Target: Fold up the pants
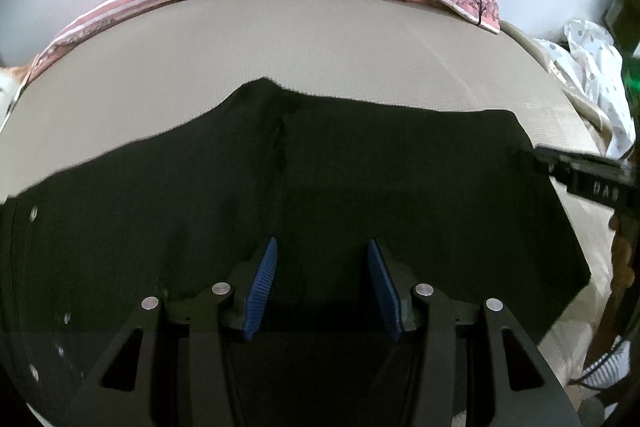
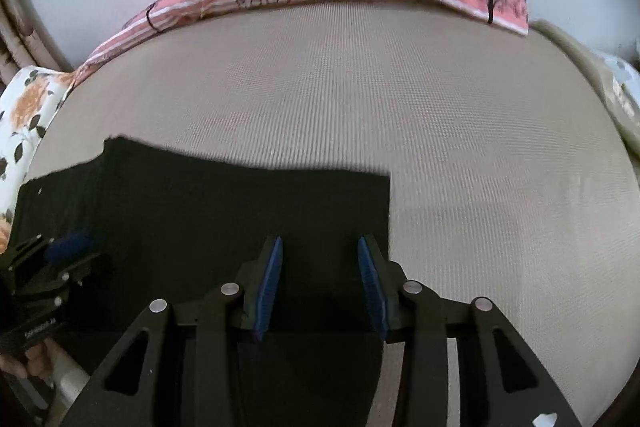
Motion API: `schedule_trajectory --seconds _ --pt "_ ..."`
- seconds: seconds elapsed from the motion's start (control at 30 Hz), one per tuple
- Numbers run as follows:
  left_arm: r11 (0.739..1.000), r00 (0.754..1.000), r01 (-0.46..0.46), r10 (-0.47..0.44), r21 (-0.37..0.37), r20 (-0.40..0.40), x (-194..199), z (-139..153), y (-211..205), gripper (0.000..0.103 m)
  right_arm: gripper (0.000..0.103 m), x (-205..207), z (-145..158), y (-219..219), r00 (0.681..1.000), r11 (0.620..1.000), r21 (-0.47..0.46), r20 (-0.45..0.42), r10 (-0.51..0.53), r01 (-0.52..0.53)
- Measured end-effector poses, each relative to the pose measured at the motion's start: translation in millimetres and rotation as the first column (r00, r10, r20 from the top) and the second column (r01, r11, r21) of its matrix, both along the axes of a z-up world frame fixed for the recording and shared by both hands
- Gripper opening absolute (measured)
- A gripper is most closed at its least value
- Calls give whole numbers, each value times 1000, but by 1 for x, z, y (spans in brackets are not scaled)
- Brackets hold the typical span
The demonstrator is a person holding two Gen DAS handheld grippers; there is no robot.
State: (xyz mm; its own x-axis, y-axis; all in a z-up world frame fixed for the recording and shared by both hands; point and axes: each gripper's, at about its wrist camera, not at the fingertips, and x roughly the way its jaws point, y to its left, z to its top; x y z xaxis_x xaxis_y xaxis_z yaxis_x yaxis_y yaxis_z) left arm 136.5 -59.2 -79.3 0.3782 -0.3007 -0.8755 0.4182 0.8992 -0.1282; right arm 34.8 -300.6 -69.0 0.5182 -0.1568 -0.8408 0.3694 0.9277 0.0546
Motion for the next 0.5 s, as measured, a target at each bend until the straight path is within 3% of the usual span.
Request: schedule_trajectory --seconds 0.2,0.5 --pt "997 998 -59 59 -49 1 -15 17 31 49 38 -29 -8 19 1000 1000 8 -19 -7 8" --pt "966 974 -222 226 -130 18 -31 61 125 52 38 -42 -5 50 997 998 38 -57 48 -46"
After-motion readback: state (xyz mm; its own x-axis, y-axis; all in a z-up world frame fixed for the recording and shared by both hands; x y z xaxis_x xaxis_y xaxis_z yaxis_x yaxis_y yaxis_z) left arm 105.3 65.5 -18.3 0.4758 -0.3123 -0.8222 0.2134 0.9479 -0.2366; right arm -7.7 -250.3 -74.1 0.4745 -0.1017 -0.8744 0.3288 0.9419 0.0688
